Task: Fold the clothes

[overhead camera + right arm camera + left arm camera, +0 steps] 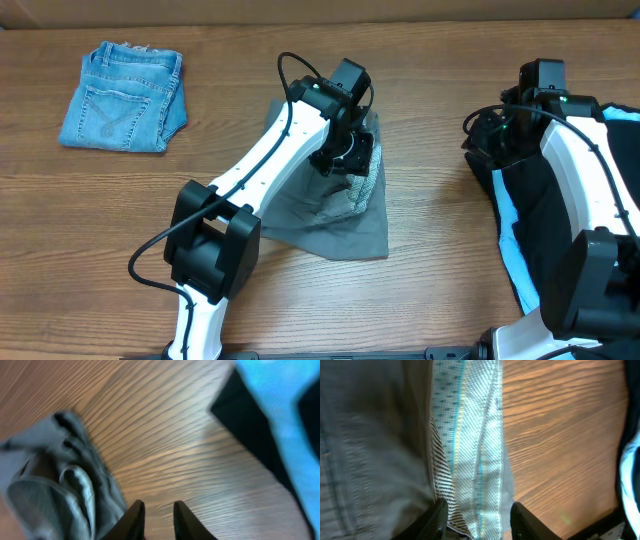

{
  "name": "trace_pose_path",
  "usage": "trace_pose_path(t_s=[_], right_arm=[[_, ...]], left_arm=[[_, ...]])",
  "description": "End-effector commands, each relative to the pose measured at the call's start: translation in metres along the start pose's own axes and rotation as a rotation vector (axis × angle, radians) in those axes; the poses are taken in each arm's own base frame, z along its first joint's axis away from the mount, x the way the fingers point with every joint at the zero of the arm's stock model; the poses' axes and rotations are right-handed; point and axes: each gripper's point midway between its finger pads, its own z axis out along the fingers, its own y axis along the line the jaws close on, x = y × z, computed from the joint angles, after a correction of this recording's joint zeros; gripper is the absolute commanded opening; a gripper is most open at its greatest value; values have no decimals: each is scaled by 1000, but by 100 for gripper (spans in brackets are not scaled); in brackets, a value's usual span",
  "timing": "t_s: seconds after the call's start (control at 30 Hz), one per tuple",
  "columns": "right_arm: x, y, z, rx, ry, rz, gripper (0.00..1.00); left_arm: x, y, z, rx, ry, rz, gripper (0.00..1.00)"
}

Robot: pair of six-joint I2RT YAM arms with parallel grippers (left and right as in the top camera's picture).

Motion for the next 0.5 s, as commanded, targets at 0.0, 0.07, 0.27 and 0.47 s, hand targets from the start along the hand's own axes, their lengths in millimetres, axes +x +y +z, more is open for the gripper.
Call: trace_pose_path(t_s=[0.0,0.07,0.27,0.47], right_arm=[[12,43,-11,-212,40,-205,26],[25,65,-12,-306,76,-273,27],[74,123,-2,-389,167,-453,27],[119,179,20,-354,133,-691,29]], left_arm=[[-16,33,-24,-59,-50,-29,46],[-21,52,-36,-83,-61,-58,47],[-30,104,-59,-124,-85,-151,50],[-35,136,-71,-126,-103,-212,52]])
